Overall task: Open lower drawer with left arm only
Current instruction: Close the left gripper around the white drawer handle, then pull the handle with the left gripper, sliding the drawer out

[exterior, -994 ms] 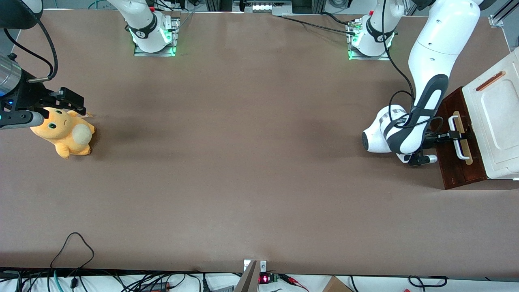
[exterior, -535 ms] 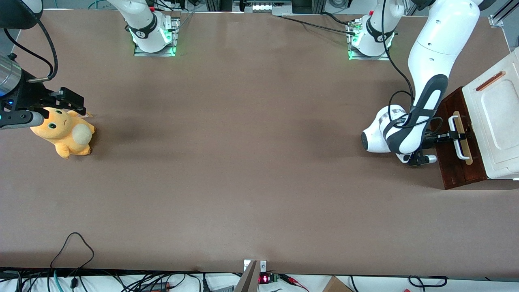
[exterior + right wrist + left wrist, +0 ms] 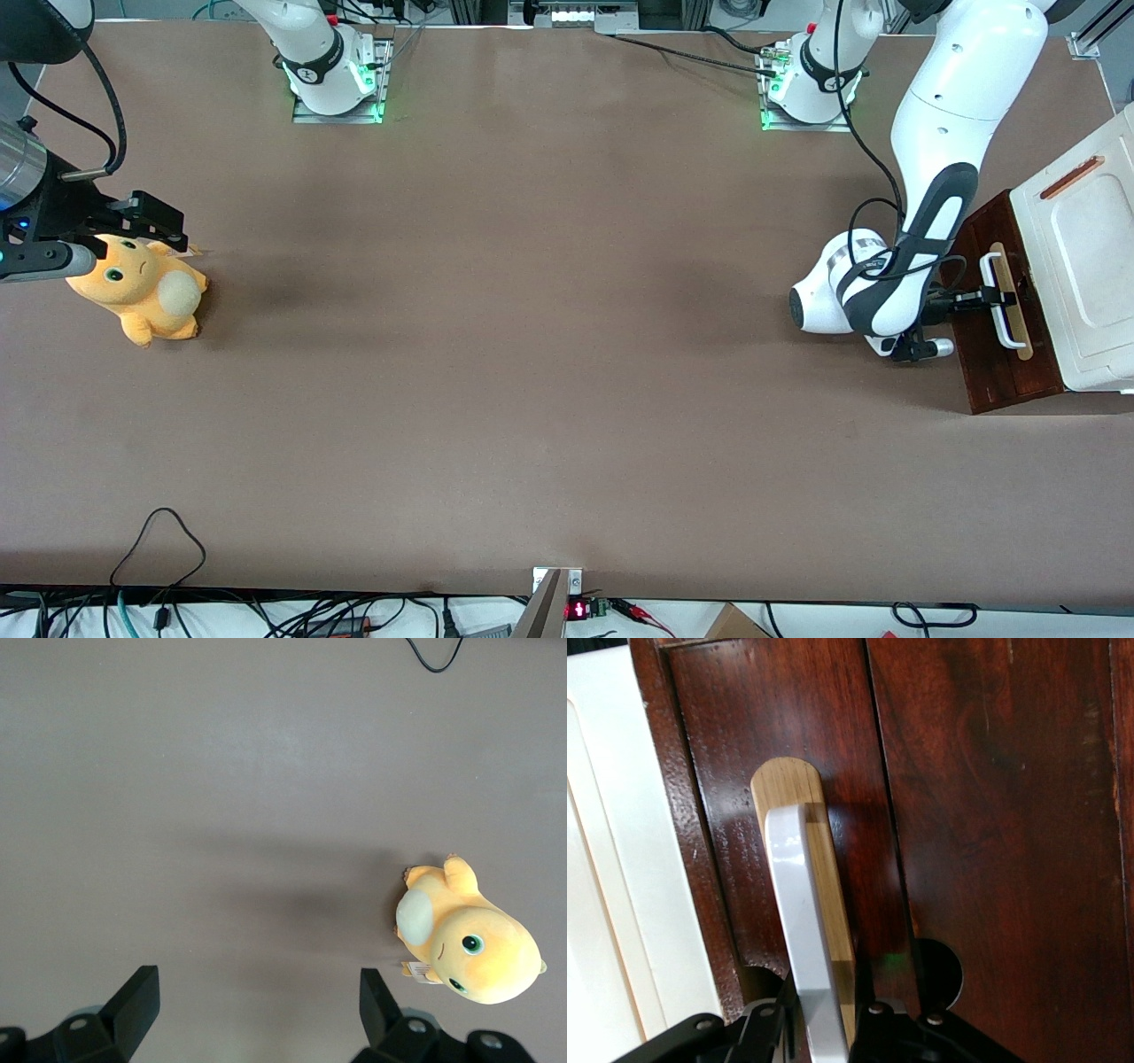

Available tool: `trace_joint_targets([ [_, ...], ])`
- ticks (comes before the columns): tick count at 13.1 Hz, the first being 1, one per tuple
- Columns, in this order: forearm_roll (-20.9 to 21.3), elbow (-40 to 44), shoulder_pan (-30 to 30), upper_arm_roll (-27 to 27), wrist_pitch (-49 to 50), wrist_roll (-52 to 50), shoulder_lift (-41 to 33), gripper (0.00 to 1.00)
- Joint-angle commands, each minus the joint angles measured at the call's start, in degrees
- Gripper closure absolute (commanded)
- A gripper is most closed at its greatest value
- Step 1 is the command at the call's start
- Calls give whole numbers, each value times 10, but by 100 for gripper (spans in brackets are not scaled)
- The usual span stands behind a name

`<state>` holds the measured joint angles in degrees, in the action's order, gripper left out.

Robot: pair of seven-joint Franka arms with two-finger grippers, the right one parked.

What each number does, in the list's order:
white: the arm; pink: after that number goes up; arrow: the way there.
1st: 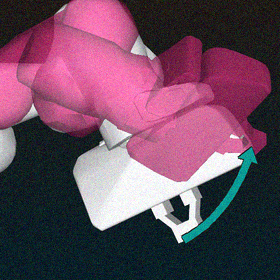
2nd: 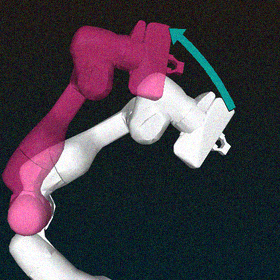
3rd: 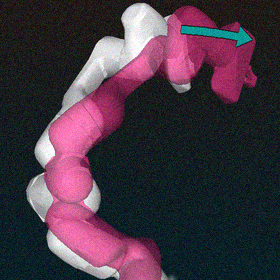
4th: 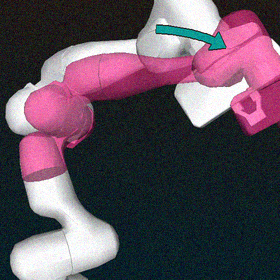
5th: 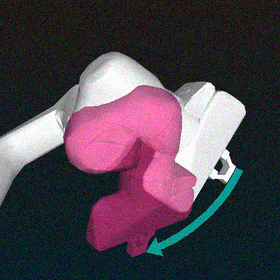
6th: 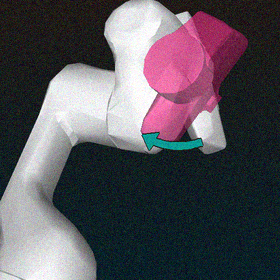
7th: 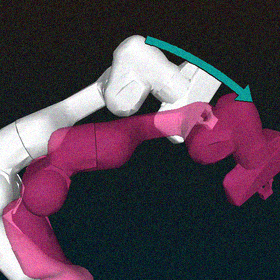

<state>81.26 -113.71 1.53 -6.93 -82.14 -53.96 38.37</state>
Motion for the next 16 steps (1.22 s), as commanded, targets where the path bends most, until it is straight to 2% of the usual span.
trace_joint_targets([
  [1,14,-7,-5,2,-9,3,-4,84],
  [6,14,-7,-4,1,-7,0,-4,91],
  [9,13,-6,4,0,-5,0,-5,100],
  [16,9,9,19,-45,-4,6,-7,100],
])
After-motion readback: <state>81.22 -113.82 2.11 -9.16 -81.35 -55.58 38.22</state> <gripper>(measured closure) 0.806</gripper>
